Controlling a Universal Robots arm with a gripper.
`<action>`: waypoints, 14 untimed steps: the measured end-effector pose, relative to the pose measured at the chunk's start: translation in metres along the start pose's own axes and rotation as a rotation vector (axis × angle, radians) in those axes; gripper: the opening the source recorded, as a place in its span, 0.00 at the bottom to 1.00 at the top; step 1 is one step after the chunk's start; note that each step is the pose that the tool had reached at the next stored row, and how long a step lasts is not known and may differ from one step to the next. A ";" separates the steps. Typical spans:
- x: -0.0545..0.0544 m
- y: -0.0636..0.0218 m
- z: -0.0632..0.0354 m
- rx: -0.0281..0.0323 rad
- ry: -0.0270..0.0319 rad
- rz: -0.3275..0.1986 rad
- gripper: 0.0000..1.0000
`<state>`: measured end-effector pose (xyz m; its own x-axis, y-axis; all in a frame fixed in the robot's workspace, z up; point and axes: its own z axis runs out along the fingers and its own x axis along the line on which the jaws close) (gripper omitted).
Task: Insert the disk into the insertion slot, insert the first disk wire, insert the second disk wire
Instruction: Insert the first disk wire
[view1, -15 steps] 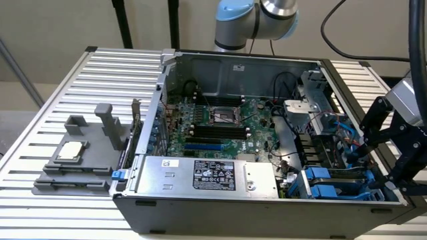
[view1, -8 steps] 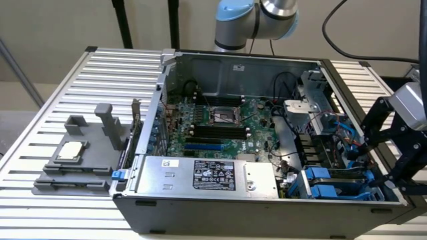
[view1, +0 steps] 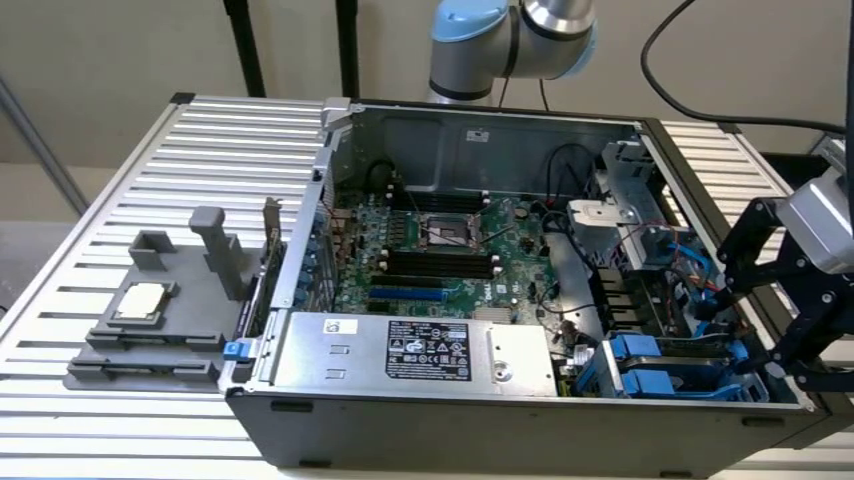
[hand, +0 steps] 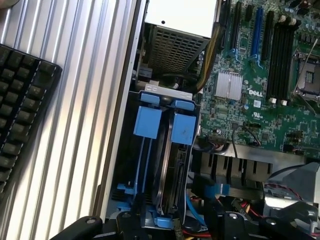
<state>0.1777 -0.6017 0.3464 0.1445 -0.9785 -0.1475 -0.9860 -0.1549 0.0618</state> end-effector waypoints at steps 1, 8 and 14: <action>0.000 -0.0007 0.0003 -0.0001 -0.0024 -0.003 0.58; 0.001 -0.0050 0.0018 -0.0009 -0.0179 -0.027 0.49; 0.001 -0.0055 0.0022 -0.0019 -0.0220 -0.038 0.33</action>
<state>0.1831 -0.6016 0.3437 0.1794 -0.9687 -0.1714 -0.9798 -0.1917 0.0576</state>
